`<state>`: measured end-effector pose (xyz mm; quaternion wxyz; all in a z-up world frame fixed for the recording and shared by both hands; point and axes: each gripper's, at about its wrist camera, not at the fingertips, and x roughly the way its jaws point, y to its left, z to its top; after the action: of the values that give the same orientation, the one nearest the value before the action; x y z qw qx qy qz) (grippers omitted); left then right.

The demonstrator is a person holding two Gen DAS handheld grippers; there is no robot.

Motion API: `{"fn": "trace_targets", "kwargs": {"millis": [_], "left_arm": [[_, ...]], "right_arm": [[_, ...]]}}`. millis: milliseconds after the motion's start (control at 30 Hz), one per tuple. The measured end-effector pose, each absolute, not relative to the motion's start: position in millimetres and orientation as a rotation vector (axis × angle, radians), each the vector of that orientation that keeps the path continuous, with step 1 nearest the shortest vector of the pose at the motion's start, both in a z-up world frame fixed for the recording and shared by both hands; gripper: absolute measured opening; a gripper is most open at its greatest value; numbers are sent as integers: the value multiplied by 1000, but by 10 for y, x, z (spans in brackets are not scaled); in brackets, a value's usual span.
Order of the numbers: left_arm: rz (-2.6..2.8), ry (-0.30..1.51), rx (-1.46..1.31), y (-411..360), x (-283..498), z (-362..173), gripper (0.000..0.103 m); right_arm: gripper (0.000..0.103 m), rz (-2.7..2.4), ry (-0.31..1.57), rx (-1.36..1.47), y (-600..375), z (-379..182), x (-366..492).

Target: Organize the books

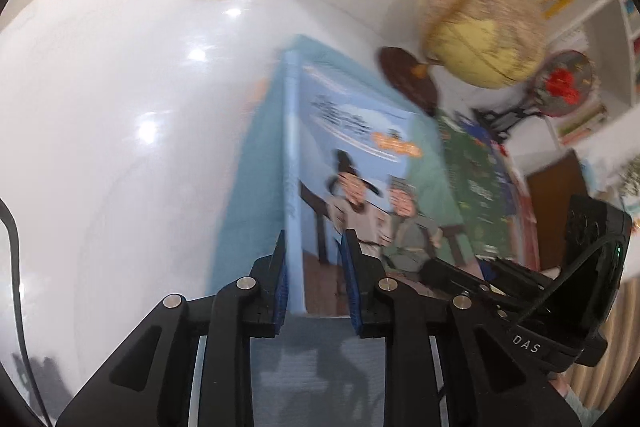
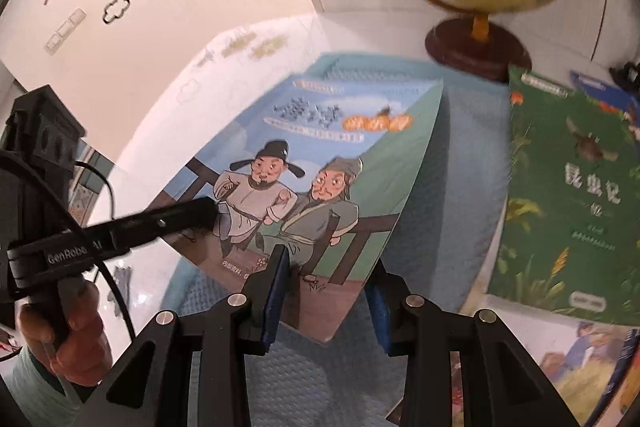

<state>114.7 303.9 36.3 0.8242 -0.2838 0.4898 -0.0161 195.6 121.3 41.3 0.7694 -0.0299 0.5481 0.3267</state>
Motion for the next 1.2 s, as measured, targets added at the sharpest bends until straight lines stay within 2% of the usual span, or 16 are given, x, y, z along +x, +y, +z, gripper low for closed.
{"fn": "trace_targets", "kwargs": {"millis": [233,300,367,500,767,967,1067,1133,1200], "left_arm": [[57,1029,-627,3252,902,383,24],[51,1028,-603,3175,850,458,24],[36,1034,-568,3051,823,525,25],[-25,1040,-463,2616,750,672,27],[-238,1024,-259,1315,480,1104,28],[-324,980,-197,257,205,1363,43],[-309,970,-210,-281,47,1391,58],[-315,970,-244,-556,-43,1378,64],[-326,991,-287,-913,-134,1345,64]], "right_arm": [[43,744,1281,-7,1228,208,1936],[53,744,1281,-26,1202,221,1866],[55,743,1269,-43,1123,260,1752],[55,710,1267,-71,776,319,1380],[56,524,1248,96,-374,554,800],[57,391,1114,136,-1378,1019,501],[62,349,1080,147,-1946,1165,318],[64,317,1057,147,-2450,1250,106],[73,286,1040,142,-2825,1300,-51]]}}
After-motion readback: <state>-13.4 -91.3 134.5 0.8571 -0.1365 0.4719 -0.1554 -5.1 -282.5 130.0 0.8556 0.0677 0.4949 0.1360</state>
